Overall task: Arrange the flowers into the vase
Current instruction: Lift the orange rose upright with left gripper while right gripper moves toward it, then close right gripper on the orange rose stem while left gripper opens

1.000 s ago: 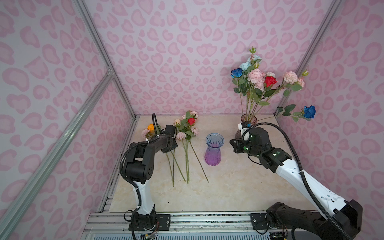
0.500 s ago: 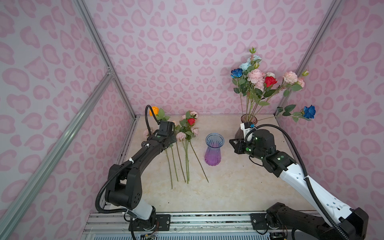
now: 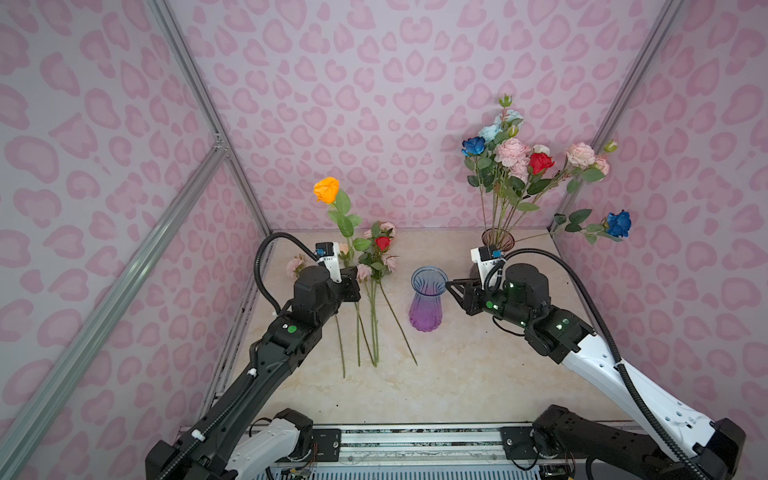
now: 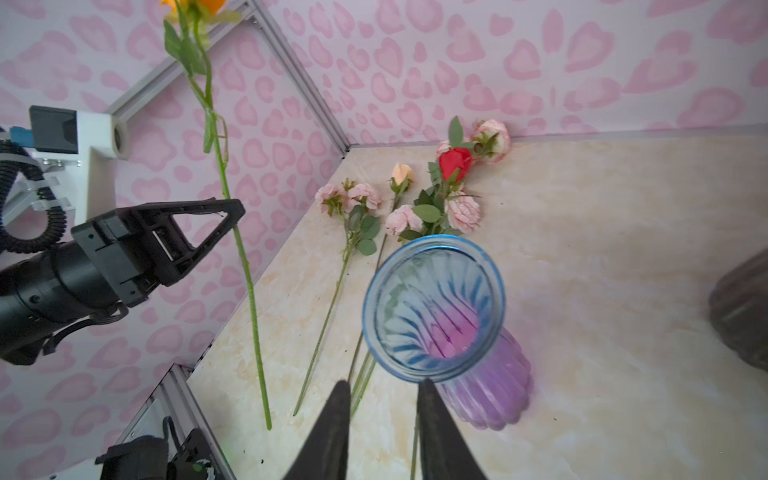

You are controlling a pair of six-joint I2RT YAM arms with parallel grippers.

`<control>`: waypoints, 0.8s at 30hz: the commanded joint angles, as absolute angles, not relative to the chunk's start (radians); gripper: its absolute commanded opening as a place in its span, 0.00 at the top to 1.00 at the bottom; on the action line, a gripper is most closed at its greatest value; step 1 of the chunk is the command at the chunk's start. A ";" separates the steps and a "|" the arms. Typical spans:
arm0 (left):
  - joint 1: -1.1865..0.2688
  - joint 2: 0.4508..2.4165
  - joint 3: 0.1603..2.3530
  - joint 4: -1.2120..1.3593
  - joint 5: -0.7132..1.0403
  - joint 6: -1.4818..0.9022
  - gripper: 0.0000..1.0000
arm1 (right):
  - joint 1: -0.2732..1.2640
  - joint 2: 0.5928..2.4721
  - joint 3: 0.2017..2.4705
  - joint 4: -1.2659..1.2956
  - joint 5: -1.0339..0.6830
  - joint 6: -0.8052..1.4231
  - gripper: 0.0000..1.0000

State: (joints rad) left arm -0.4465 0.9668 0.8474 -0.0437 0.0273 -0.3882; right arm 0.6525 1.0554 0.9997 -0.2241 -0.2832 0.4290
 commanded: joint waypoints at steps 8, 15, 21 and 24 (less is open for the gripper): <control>-0.571 0.856 0.824 0.257 0.273 -0.466 0.97 | 0.963 1.168 1.114 -0.144 -0.222 0.294 0.53; -0.637 0.850 0.806 0.302 0.260 -0.496 0.97 | 0.979 1.244 1.122 -0.055 -0.240 0.354 0.55; -0.675 0.844 0.770 0.320 0.235 -0.509 0.97 | 0.982 1.267 1.110 -0.001 -0.252 0.391 0.75; -0.689 0.838 0.758 0.325 0.222 -0.509 0.97 | 0.984 1.268 1.104 0.013 -0.250 0.387 0.90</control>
State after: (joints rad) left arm -0.6804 0.8482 0.7643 0.2592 0.2317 -0.5014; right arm 0.9810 1.2644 1.1126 -0.0444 -0.2596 0.3786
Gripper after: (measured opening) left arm 0.074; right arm 0.112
